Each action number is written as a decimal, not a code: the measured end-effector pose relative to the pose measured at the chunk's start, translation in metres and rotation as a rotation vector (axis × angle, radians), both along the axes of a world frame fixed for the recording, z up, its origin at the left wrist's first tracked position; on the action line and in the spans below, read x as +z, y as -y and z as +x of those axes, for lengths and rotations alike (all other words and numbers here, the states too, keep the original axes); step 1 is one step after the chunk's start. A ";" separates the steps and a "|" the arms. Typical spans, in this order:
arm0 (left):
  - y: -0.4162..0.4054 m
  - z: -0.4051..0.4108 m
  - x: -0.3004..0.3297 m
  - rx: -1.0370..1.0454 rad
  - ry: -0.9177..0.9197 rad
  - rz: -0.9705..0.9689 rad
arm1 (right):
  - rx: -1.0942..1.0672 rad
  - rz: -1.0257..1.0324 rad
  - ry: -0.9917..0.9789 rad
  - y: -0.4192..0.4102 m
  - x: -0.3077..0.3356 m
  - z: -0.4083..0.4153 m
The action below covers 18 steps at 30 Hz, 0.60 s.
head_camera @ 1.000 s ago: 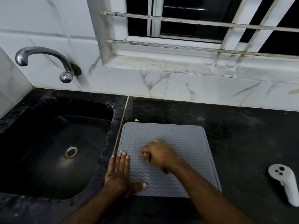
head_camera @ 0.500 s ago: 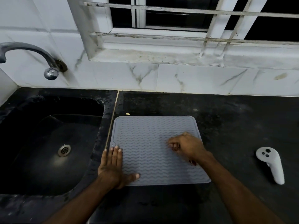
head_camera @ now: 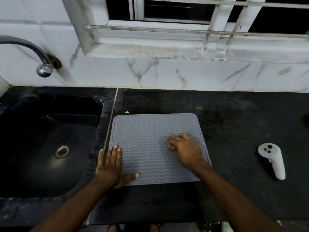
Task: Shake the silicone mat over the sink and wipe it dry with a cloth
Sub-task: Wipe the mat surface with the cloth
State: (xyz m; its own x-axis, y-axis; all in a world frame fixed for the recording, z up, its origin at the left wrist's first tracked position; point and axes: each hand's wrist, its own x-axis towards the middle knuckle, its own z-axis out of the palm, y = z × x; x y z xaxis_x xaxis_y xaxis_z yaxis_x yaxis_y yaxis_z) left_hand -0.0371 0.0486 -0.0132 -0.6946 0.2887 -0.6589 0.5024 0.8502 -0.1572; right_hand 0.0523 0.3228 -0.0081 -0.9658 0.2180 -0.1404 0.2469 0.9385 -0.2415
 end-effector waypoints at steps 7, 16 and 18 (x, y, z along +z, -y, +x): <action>-0.002 0.001 0.004 0.004 0.010 0.008 | -0.274 0.024 0.174 -0.048 0.021 0.008; 0.003 -0.002 -0.005 0.013 -0.014 0.051 | -0.165 0.059 0.031 -0.019 0.009 0.022; 0.003 -0.001 -0.005 0.010 -0.009 0.052 | -0.228 0.169 0.091 -0.037 0.009 0.036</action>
State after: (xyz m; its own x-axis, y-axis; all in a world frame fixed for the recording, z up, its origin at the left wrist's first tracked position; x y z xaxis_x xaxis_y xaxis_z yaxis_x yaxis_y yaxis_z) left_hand -0.0376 0.0460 -0.0179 -0.7034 0.3152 -0.6370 0.4925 0.8624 -0.1171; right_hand 0.0882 0.3602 0.0013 -0.8745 0.4553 -0.1672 0.4692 0.8815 -0.0539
